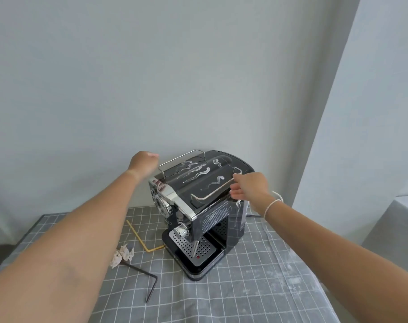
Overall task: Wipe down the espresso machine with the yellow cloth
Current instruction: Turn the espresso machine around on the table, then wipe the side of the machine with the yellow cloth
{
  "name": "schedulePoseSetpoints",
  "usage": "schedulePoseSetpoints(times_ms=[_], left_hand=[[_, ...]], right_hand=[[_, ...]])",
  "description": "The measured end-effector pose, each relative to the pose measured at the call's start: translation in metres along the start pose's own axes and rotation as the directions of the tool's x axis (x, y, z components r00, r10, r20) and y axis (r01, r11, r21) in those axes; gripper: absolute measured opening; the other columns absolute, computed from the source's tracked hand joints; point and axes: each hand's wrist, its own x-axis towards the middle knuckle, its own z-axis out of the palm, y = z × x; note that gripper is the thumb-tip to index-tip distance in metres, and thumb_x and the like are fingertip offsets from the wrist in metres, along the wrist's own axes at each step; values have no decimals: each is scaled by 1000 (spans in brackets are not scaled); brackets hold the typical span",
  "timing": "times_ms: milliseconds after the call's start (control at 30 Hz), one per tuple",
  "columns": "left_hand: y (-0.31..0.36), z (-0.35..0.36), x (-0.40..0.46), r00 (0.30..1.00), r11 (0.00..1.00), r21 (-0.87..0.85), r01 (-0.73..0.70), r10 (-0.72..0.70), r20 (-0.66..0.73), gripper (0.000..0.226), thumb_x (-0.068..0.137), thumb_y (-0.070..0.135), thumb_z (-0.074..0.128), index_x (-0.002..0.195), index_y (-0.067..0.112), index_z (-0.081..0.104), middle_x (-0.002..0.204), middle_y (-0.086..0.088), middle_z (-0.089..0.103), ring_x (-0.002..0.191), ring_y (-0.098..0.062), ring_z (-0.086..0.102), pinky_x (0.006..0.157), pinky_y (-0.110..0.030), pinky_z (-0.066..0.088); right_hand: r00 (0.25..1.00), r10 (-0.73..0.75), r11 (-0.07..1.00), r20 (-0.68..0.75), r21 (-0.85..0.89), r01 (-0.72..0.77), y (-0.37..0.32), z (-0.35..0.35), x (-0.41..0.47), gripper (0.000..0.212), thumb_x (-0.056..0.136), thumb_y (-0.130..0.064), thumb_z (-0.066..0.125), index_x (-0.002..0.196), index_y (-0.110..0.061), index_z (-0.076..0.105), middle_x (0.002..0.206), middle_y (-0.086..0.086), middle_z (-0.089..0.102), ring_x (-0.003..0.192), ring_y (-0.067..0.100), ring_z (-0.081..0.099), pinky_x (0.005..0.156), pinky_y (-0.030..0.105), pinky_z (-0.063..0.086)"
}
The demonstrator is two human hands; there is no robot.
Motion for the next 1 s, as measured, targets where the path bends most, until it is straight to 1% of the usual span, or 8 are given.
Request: schedulePoseSetpoints(times_ms=[167,300,433,567,667,867,933,1000], left_hand=[[-26,-12,-26,997,1000,-6,14,-15,-72,12,90,17,40,83,22,48,85,-5,53,80,-20,43,76,-30,42],[-47,-25,-52,993,1000,14,8,-7,-120,9,90,20,38,82,24,39,70,7,35,79,-16,37,71,-29,36],[-69,-37,-83,989,1000,15,-9,11,-147,15,93,18,36,89,27,47,84,5,42,85,-14,37,65,-21,30],[-99,-62,-122,985,999,30,26,-21,-174,32,97,18,34,109,18,64,118,-3,59,106,-17,55,87,-21,38],[-142,-88,-151,979,995,21,93,-87,-184,39,97,20,36,132,10,51,140,-4,49,125,-19,48,98,-24,34],[-262,-148,-216,976,979,99,178,-163,-144,31,97,17,38,112,8,63,112,-4,61,105,-20,53,85,-26,36],[-311,-168,-237,967,960,139,242,-226,-120,23,95,17,37,83,16,56,90,-5,50,87,-19,49,75,-29,36],[-339,-174,-250,957,949,137,284,-273,-94,23,95,18,37,82,18,56,91,-8,55,87,-20,54,76,-37,44]], right_hand=[[938,-316,922,-140,-280,269,-2,-11,7,24,90,-24,51,70,-13,60,61,-1,55,66,21,57,56,27,47],[868,-489,836,-81,-328,441,-7,-6,2,20,90,-28,51,93,-14,65,88,0,64,78,16,56,68,27,45],[801,-599,741,-1,-379,554,-8,13,-14,23,89,-31,52,97,-16,68,99,0,65,83,13,55,76,28,45],[745,-658,655,104,-408,636,8,54,-50,26,90,-31,53,106,-14,65,108,-1,64,97,14,56,85,28,46],[735,-659,644,158,-386,660,29,99,-86,24,90,-26,54,106,-11,65,111,2,62,95,12,55,81,23,41],[652,-680,508,336,-425,749,106,200,-161,19,90,-20,56,102,-8,66,105,5,64,97,21,58,81,23,42],[667,-629,519,400,-424,743,134,240,-187,19,90,-21,56,101,-10,67,106,3,65,101,19,58,83,21,39],[695,-567,546,441,-431,719,156,261,-202,21,90,-22,56,104,-11,67,110,3,65,105,18,57,84,20,39]])
